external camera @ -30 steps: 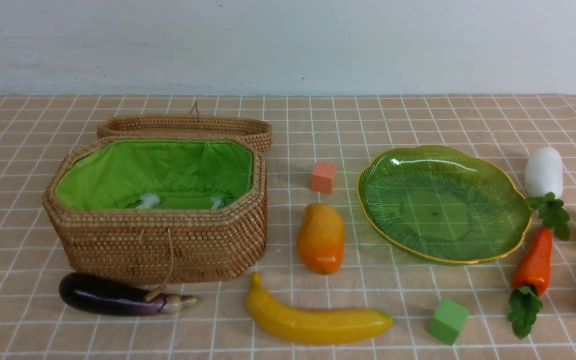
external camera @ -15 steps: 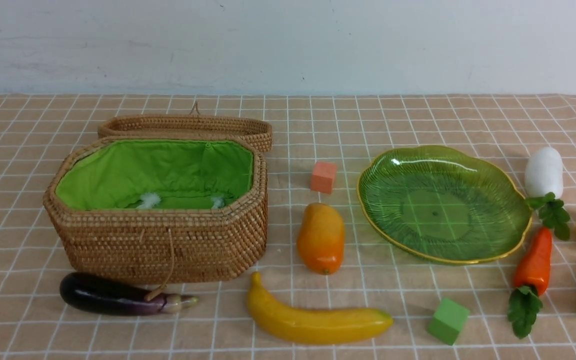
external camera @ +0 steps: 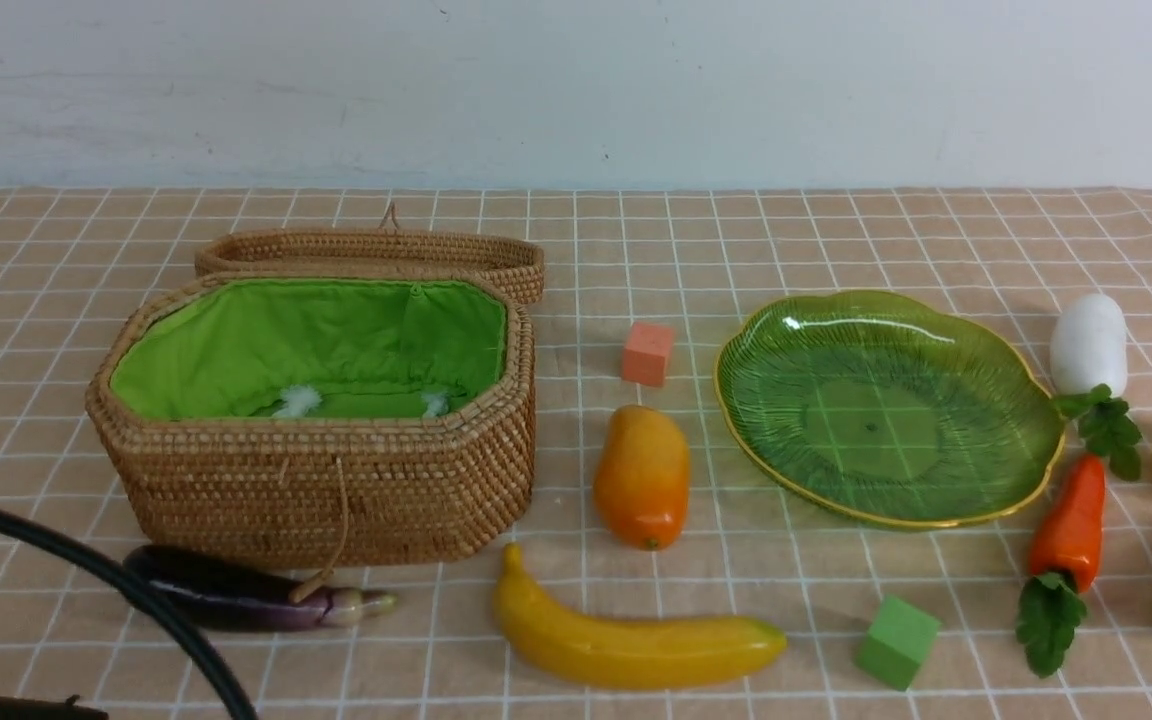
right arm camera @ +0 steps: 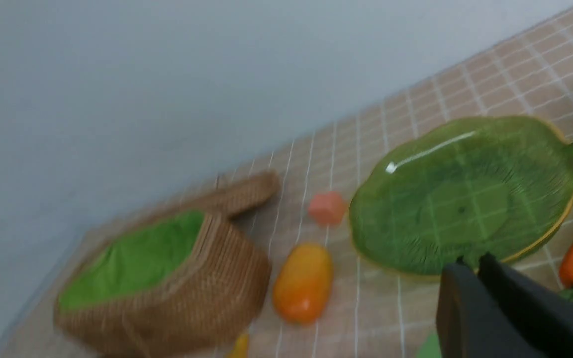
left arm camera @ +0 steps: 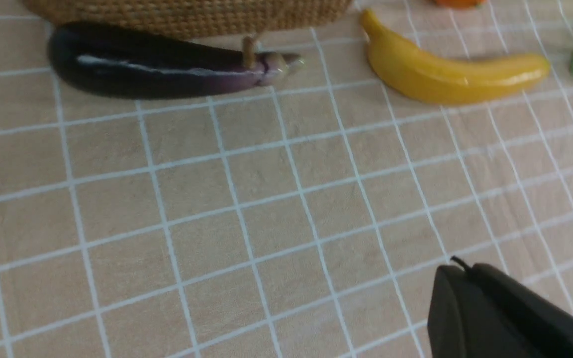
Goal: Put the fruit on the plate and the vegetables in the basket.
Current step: Use the left arm to grab an eggplant and put it into the left basket
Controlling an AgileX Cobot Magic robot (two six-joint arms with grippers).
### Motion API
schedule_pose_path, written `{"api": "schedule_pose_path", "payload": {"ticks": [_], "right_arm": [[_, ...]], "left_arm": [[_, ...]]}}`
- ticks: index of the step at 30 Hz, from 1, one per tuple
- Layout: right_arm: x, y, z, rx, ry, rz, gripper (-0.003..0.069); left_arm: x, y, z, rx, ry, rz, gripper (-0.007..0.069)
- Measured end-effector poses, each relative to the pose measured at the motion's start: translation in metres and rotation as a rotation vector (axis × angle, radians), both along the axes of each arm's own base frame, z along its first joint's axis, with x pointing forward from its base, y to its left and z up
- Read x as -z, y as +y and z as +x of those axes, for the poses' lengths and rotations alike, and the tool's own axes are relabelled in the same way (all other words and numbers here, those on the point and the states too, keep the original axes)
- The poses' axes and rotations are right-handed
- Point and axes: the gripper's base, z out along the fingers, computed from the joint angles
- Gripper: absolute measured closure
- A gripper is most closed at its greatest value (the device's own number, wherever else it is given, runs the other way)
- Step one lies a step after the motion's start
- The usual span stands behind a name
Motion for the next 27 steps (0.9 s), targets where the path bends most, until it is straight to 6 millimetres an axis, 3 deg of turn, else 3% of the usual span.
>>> {"api": "schedule_pose_path", "payload": {"ticks": [6, 12, 21, 24, 27], "right_arm": [[-0.056, 0.004, -0.019, -0.420, 0.088, -0.194, 0.0645], [-0.084, -0.006, -0.034, -0.669, 0.031, -0.159, 0.0645], [-0.082, -0.010, -0.030, -0.703, 0.040, -0.257, 0.0643], [-0.082, -0.011, -0.029, -0.693, 0.032, -0.265, 0.0644], [-0.082, -0.011, -0.028, -0.685, 0.027, -0.270, 0.0643]], "left_arm": [[-0.002, -0.028, 0.035, 0.371, 0.037, 0.230, 0.0638], [0.015, -0.043, 0.066, 0.567, -0.007, 0.383, 0.0638], [0.050, -0.048, 0.107, 0.701, -0.029, 0.593, 0.0632], [0.061, -0.049, 0.121, 0.718, -0.044, 0.666, 0.0589], [0.075, -0.049, 0.136, 0.747, -0.053, 0.743, 0.0488]]}}
